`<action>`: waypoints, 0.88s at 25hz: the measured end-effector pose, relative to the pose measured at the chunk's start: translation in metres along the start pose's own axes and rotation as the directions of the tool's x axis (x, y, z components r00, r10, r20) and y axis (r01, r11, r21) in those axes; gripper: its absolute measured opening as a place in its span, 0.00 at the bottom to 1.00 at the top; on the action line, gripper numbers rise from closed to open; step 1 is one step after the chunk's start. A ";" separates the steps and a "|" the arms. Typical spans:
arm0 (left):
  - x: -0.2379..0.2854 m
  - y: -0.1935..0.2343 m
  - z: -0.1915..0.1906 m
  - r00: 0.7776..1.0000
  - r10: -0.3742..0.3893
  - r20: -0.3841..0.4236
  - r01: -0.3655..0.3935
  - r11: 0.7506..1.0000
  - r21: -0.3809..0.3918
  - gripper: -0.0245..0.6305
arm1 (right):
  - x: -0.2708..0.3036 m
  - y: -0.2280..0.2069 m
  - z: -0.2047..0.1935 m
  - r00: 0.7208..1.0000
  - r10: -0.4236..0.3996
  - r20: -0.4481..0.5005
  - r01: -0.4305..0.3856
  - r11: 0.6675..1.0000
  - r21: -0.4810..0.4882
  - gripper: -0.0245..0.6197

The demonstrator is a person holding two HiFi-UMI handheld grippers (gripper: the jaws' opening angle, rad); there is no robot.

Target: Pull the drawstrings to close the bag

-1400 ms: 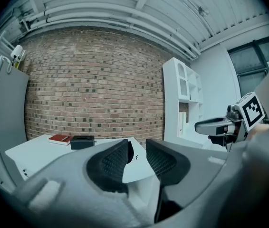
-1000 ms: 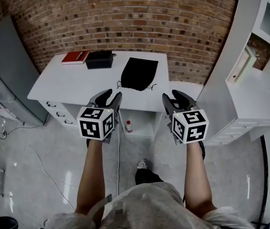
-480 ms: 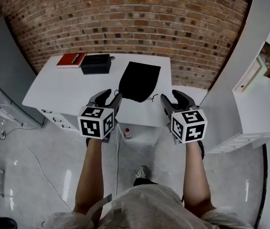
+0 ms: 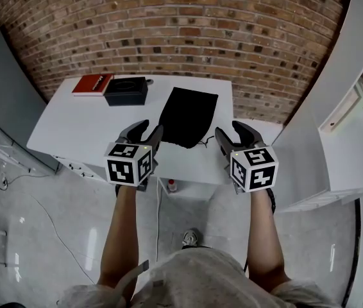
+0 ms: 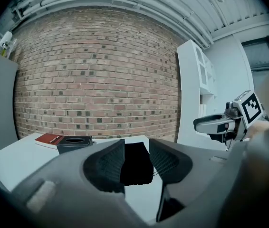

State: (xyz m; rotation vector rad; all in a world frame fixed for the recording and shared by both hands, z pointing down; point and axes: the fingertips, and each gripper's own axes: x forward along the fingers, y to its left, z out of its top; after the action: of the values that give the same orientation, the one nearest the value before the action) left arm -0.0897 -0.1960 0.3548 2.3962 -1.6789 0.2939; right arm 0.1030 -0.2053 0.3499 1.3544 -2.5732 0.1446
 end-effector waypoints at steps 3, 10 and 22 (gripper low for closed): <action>0.013 0.006 -0.002 1.000 0.000 -0.017 0.000 1.000 0.006 0.29 | 0.013 -0.005 -0.003 1.000 0.013 -0.013 -0.013 1.000 0.003 0.37; 0.033 0.018 -0.010 0.999 0.006 -0.048 -0.005 1.000 0.018 0.31 | 0.039 -0.012 -0.015 0.998 0.045 -0.042 -0.045 0.999 0.003 0.38; 0.040 0.047 -0.057 0.986 -0.004 -0.164 0.013 0.998 0.055 0.33 | 0.061 -0.013 -0.049 0.990 0.086 -0.108 -0.085 0.996 0.009 0.41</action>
State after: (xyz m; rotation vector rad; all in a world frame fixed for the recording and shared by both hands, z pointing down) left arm -0.1232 -0.2316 0.4229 2.3461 -1.6070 0.5281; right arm 0.0877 -0.2518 0.4123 1.2031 -2.5424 0.2322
